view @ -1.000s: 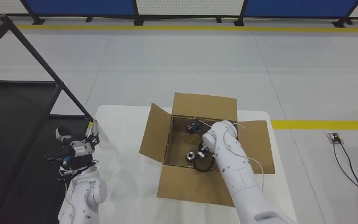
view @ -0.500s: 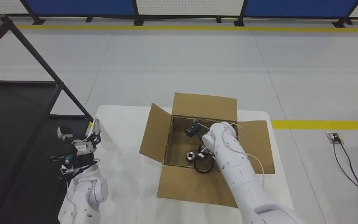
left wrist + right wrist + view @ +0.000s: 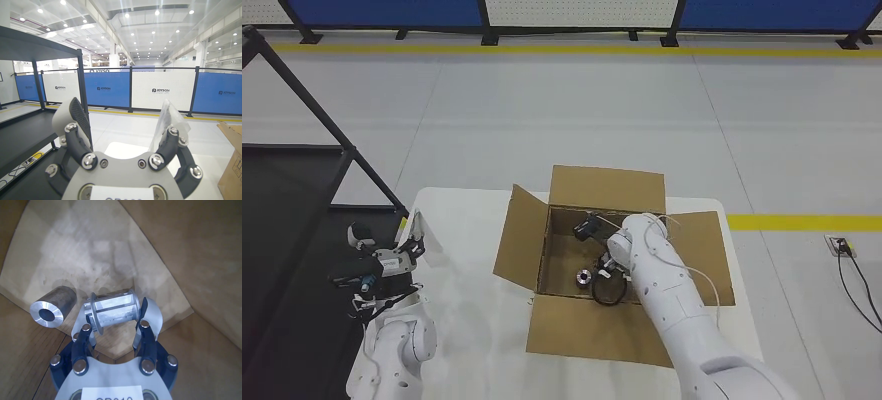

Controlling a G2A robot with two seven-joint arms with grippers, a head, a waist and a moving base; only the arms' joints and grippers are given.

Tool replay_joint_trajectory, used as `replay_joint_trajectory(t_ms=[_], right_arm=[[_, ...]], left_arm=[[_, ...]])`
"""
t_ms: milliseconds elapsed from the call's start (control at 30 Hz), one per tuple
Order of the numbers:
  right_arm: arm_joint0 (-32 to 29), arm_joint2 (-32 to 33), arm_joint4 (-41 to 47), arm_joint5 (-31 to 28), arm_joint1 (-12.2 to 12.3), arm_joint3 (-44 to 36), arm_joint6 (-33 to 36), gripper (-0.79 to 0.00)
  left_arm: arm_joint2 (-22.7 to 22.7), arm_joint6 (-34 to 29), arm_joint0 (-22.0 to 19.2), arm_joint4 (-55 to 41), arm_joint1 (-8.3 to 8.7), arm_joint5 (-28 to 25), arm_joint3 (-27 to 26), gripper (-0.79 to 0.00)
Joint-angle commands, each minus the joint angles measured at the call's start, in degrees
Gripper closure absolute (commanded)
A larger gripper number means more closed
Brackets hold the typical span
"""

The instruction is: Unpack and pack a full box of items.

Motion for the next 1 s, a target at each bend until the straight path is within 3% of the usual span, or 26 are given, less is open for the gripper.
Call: replay_joint_trajectory(t_ms=[0, 167, 400, 533, 967], right_arm=[[-0.6, 0.2, 0.7, -2.1, 0.4, -2.5, -0.2, 0.000], [-6.4, 1.0, 2.8, -7.6, 1.3, -16.7, 2.0, 0.000], [-27.2, 0.3, 9.1, -13.4, 2.3, -55.6, 8.4, 0.000], [-36.2, -0.8, 11.5, -13.9, 3.5, -70.8, 7.9, 0.000], [-36.8, -0.9, 11.7, -13.9, 3.6, -71.7, 7.9, 0.000]], left_arm=[[0.0, 0.0, 0.0, 0.0, 0.00, -0.1, 0.0, -0.785], [0.0, -0.1, 0.0, 0.1, 0.00, -0.2, 0.0, -0.785], [0.1, 0.3, -0.1, -0.1, -0.01, -0.6, 0.0, -0.785], [0.0, 0.5, -0.1, -0.2, -0.01, -0.7, 0.1, -0.785], [0.1, 1.1, 0.3, -0.5, -0.04, -1.1, 0.2, -0.785]])
